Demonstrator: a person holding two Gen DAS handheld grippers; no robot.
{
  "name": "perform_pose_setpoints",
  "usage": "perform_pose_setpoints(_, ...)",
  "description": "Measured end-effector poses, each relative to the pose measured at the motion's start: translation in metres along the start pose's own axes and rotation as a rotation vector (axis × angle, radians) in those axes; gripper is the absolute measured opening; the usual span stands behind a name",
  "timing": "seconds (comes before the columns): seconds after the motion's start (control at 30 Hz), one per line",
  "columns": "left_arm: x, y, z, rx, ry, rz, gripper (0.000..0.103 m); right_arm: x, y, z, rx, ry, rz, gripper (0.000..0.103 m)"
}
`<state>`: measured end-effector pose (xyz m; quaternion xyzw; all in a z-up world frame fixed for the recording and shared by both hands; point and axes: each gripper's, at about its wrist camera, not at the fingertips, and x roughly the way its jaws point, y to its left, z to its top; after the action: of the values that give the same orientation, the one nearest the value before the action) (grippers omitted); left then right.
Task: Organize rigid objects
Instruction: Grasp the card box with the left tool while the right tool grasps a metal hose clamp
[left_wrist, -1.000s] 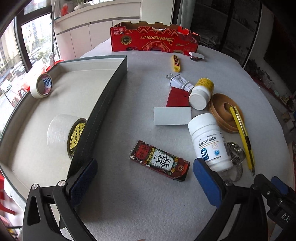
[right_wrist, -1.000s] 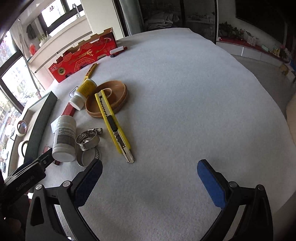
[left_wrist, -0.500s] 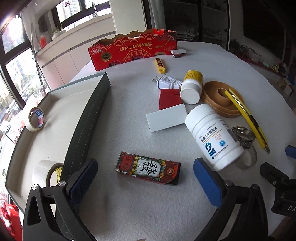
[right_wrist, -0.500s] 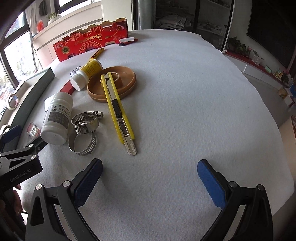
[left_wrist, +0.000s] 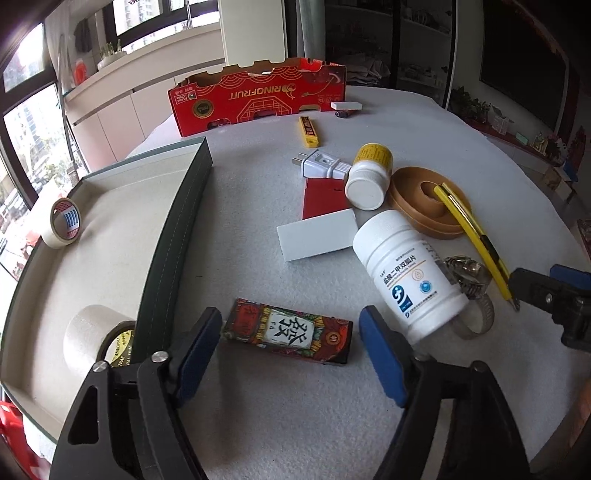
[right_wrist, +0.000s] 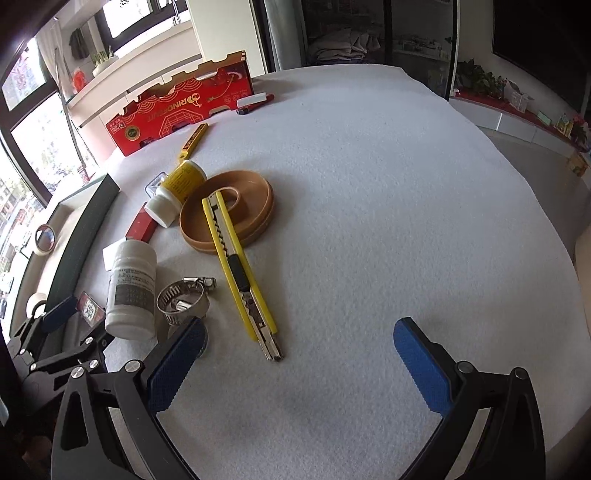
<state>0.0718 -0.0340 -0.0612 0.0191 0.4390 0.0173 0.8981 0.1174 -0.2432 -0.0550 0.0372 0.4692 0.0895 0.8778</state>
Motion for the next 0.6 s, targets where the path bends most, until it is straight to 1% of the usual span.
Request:
perform_pose_setpoints(0.13,-0.003,-0.001,-0.004,-0.032,0.005,0.02,0.074,-0.004,0.011,0.01,-0.022,-0.019,0.032,0.103)
perform_pose_setpoints(0.23,-0.006,-0.003,-0.009,-0.034,-0.009,0.033,0.074,-0.012,0.027,0.007,-0.079,-0.045,0.076,0.103)
perform_pose_setpoints(0.27,-0.007,-0.003,-0.009,-0.031,-0.015,0.034,0.074,-0.012,0.033,0.005,-0.104,-0.045,0.09,0.101)
perform_pose_setpoints(0.3,-0.007,-0.002,-0.01,-0.026,-0.017,0.033,0.074,-0.011,0.038,0.002,-0.125,-0.04,0.102,0.098)
perform_pose_setpoints(0.37,-0.006,-0.001,-0.009,-0.025,-0.015,0.029,0.074,-0.006,0.047,-0.002,-0.152,-0.016,0.122,0.072)
perform_pose_setpoints(0.4,-0.006,0.0,-0.009,-0.026,-0.014,0.028,0.074,-0.001,0.05,-0.003,-0.157,0.004,0.126,0.067)
perform_pose_setpoints(0.43,-0.006,0.0,-0.008,-0.025,-0.014,0.027,0.075,0.005,0.052,-0.004,-0.155,0.024,0.134,0.063)
perform_pose_setpoints(0.5,-0.006,0.0,-0.009,-0.022,-0.017,0.027,0.075,0.008,0.055,-0.004,-0.168,-0.006,0.113,0.062)
perform_pose_setpoints(0.6,-0.006,-0.001,-0.009,-0.021,-0.021,0.028,0.075,0.014,0.059,0.003,-0.18,-0.008,0.109,0.06)
